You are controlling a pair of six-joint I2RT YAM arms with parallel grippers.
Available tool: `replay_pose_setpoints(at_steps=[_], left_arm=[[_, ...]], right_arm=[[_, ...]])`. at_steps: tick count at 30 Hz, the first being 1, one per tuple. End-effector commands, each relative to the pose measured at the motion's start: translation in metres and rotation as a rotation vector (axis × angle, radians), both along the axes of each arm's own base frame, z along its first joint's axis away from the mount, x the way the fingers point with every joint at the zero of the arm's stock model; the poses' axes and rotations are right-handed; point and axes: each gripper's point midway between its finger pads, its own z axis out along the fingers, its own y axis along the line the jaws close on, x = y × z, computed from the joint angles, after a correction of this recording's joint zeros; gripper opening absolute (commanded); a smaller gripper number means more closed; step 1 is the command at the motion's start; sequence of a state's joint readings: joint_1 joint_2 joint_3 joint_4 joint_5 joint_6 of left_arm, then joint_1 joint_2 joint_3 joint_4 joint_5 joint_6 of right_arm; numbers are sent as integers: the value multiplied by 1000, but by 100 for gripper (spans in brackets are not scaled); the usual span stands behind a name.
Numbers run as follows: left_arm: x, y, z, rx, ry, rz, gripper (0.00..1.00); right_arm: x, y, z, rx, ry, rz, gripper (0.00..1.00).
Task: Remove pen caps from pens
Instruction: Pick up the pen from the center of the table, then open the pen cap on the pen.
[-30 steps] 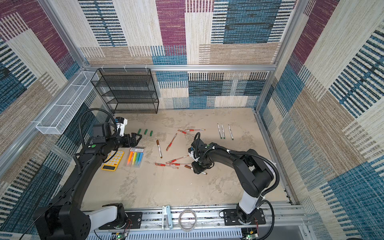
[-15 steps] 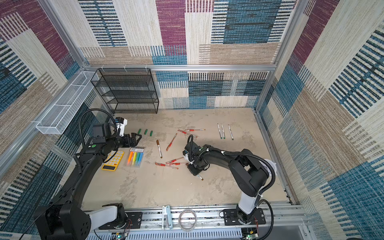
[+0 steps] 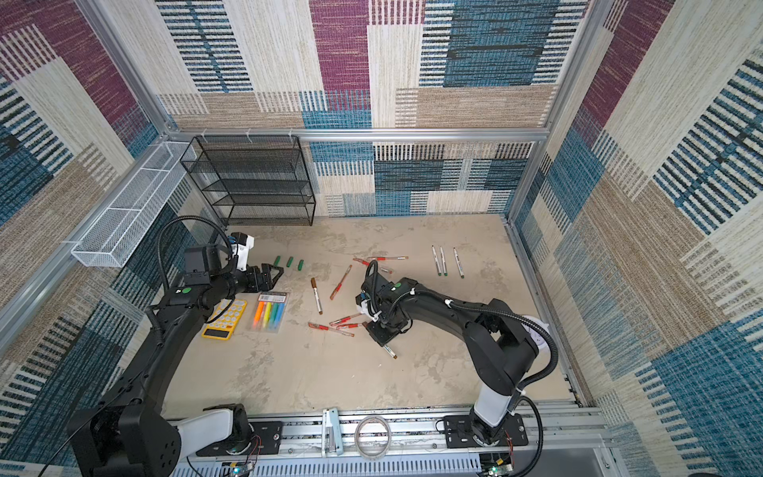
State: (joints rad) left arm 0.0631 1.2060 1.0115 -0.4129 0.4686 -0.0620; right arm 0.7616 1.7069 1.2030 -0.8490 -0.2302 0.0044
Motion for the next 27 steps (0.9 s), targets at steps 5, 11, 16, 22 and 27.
replay_pose_setpoints(at_steps=[5, 11, 16, 22, 27], left_arm=[[-10, -41, 26, -255, -12, -164, 90], [-23, -69, 37, -455, 6, -293, 85], [-30, -87, 35, -482, 21, -360, 80], [-32, -100, 27, -490, 56, -381, 67], [-26, -96, 21, -462, 62, -339, 44]], right_arm=[[33, 63, 57, 308, -74, -64, 9], [58, 116, 113, 631, -126, -101, 8], [58, 149, 147, 792, -160, -51, 7], [54, 169, 152, 836, -142, -22, 7], [51, 172, 151, 845, -136, -26, 7]])
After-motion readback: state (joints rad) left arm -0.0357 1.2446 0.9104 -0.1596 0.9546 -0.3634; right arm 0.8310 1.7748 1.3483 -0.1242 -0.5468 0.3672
